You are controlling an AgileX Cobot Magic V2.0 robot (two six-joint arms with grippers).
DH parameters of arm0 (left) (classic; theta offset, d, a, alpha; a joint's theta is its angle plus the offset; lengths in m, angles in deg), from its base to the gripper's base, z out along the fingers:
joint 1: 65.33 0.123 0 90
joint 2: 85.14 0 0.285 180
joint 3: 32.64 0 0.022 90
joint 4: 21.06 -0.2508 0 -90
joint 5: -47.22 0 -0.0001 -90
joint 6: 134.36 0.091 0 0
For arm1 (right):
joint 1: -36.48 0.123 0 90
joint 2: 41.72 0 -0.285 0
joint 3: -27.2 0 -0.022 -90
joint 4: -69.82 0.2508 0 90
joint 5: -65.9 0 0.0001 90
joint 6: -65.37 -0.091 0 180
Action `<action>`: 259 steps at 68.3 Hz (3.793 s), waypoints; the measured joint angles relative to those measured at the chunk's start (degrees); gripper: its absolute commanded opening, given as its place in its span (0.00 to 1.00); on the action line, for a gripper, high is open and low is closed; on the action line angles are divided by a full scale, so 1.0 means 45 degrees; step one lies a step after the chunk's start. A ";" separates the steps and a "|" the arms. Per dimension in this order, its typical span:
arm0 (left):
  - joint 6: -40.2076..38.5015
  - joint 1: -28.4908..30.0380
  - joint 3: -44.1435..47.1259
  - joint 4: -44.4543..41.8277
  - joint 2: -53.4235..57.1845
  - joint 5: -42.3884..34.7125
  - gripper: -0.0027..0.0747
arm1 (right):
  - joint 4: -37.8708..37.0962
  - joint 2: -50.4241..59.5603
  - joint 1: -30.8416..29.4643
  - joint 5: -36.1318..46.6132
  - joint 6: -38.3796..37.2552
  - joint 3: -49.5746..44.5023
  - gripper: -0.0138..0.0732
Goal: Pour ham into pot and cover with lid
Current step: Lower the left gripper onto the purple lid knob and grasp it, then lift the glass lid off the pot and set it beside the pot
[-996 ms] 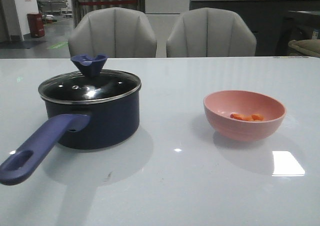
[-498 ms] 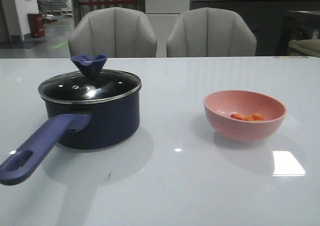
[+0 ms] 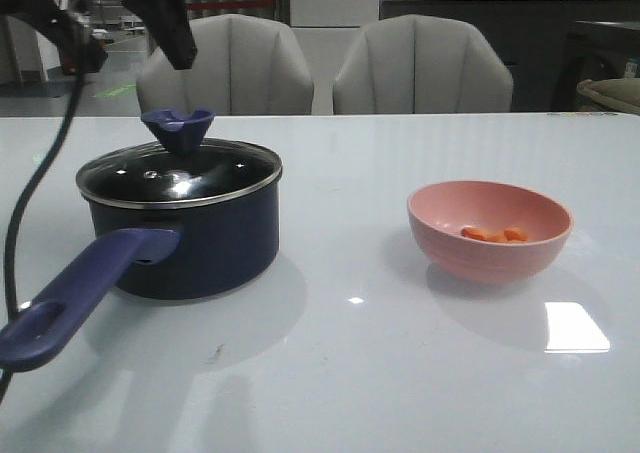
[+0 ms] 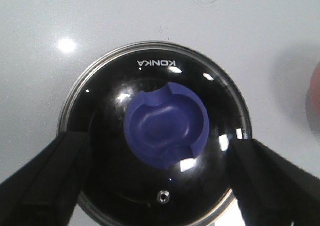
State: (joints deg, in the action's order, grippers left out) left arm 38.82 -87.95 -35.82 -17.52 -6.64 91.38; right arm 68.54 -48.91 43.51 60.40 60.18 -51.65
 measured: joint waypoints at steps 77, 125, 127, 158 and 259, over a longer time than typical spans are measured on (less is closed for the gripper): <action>-0.2500 -0.0649 -0.3547 -0.1451 -0.3896 0.2963 0.44 | 0.0000 0.0000 0.0000 0.0000 0.0000 0.0000 0.34; -0.1728 -0.0537 -0.3627 -0.1866 -0.2053 0.3300 0.43 | 0.0000 0.0000 0.0000 0.0000 0.0000 0.0000 0.34; -0.1594 -0.0414 -0.3627 -0.1919 -0.1899 0.3359 0.43 | 0.0000 0.0000 0.0000 0.0000 0.0000 0.0000 0.34; 0.0032 0.4693 0.0177 -0.2024 0.0514 0.2359 0.43 | 0.0000 0.0000 0.0000 0.0000 0.0000 0.0000 0.34; 0.2653 0.6654 0.4501 0.0396 -0.0205 -0.2251 0.84 | 0.0000 0.0000 0.0000 0.0000 0.0000 0.0000 0.34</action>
State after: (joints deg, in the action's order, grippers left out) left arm 50.76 -58.01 -15.57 -15.73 -7.57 81.25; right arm 68.54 -48.91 43.51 60.40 60.18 -51.65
